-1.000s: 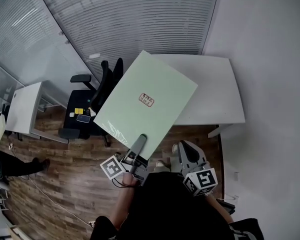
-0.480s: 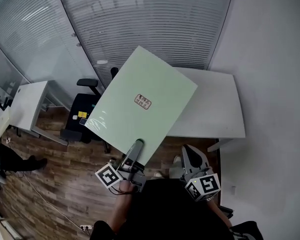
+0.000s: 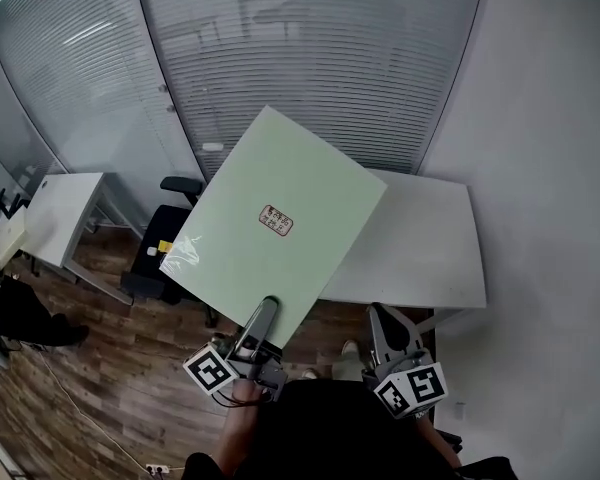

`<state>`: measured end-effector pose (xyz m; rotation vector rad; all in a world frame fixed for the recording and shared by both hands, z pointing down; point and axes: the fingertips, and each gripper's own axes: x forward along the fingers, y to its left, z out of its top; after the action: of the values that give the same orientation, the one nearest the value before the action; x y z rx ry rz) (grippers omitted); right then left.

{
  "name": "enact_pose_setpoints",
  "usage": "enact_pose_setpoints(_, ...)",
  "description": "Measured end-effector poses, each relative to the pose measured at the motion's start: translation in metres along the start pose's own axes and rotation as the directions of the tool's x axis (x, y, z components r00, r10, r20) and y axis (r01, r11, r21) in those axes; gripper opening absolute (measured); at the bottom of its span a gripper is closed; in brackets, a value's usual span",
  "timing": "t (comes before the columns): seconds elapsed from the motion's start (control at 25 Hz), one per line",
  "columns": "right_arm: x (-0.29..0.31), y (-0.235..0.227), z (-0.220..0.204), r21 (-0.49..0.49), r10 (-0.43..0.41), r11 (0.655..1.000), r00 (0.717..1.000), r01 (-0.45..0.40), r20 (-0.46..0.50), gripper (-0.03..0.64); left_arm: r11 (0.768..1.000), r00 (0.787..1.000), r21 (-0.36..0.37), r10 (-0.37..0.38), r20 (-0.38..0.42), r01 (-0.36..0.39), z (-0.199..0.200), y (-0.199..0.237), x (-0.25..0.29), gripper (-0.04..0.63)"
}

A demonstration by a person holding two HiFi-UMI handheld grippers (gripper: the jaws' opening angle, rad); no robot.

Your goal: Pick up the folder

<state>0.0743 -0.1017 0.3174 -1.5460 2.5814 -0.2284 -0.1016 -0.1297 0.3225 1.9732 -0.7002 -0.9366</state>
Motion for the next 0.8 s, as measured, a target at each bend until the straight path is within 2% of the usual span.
enact_pose_setpoints(0.4, -0.021, 0.003, 0.018, 0.006, -0.055, 0.998, 0.998, 0.055, 0.033, -0.003, 1.0, 0.999, -0.02, -0.024, -0.033, 0.024, 0.001, -0.008, 0.002, 0.278)
enact_pose_setpoints(0.6, -0.02, -0.006, 0.021, -0.016, -0.042, 0.999, 0.999, 0.043, 0.018, -0.003, 0.999, 0.998, -0.032, -0.032, -0.055, 0.03, -0.012, -0.009, 0.014, 0.278)
enact_pose_setpoints(0.8, -0.02, 0.005, 0.022, -0.015, -0.024, 1.0, 1.0, 0.024, 0.009, -0.003, 0.998, 0.998, -0.057, -0.01, -0.056, 0.007, -0.013, -0.012, 0.008, 0.278)
